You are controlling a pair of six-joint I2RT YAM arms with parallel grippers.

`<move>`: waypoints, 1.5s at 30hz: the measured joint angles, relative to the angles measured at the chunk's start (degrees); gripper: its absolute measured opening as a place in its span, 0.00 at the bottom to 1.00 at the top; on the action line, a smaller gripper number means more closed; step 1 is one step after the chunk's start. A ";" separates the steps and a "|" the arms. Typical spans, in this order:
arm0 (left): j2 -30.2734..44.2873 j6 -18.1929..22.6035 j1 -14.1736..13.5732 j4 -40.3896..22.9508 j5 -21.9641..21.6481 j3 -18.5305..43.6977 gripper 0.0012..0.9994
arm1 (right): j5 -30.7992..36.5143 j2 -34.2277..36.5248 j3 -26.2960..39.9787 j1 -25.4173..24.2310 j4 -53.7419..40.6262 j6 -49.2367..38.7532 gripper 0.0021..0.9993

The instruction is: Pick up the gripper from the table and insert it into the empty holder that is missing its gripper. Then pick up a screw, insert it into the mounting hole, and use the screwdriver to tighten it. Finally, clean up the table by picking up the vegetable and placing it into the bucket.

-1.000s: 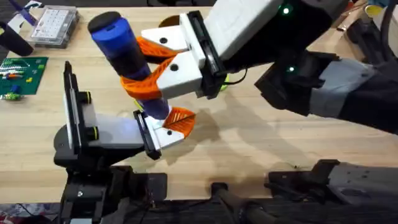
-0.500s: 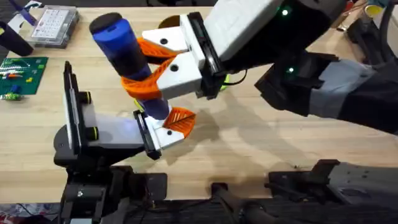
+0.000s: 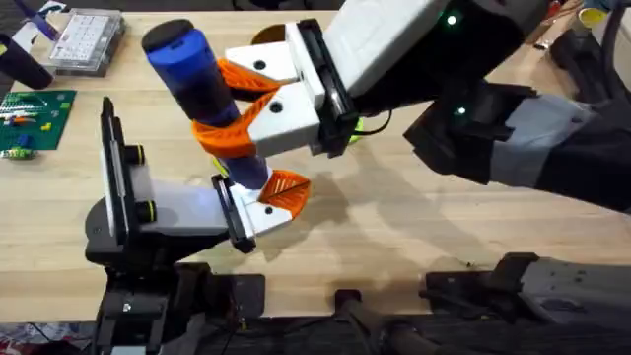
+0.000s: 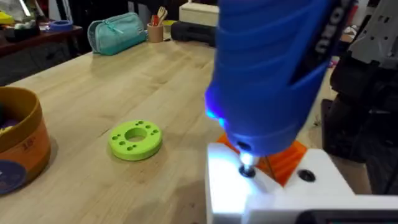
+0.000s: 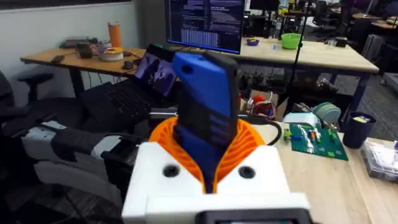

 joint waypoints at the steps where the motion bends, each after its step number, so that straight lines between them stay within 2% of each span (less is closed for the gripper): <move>1: 0.00 0.00 0.00 0.00 -0.02 0.00 0.02 | 0.00 0.02 0.00 0.00 0.00 0.00 0.04; 17: 0.00 0.00 0.00 0.00 -0.02 0.00 0.02 | 0.41 0.00 0.54 -0.77 0.84 1.12 0.04; 23: 0.00 0.00 0.00 0.00 -0.04 0.00 0.02 | -1.16 0.00 8.71 -4.36 -6.90 1.70 0.04; 26: 0.00 0.00 0.00 0.01 -0.04 0.00 0.02 | -1.62 -0.12 14.51 -6.34 -18.62 -0.69 0.04; 31: 0.00 0.00 0.00 0.00 -0.05 0.00 0.02 | 0.56 -0.14 23.51 -9.17 -48.04 -11.56 0.05; 35: 0.00 0.00 0.00 0.00 -0.04 0.00 0.02 | 10.79 -0.06 33.30 -9.88 -74.59 -24.49 0.04; 38: 0.00 0.00 0.00 0.00 -0.06 0.00 0.02 | 20.01 -0.05 39.57 -9.89 -86.96 -34.19 0.05; 41: 0.00 0.00 0.00 0.00 -0.04 0.00 0.02 | 29.27 -0.38 43.00 -9.89 -95.15 -41.95 0.04; 45: 0.00 0.00 0.00 0.00 -0.04 0.00 0.02 | 38.36 -0.38 43.54 -9.97 -101.12 -47.45 0.04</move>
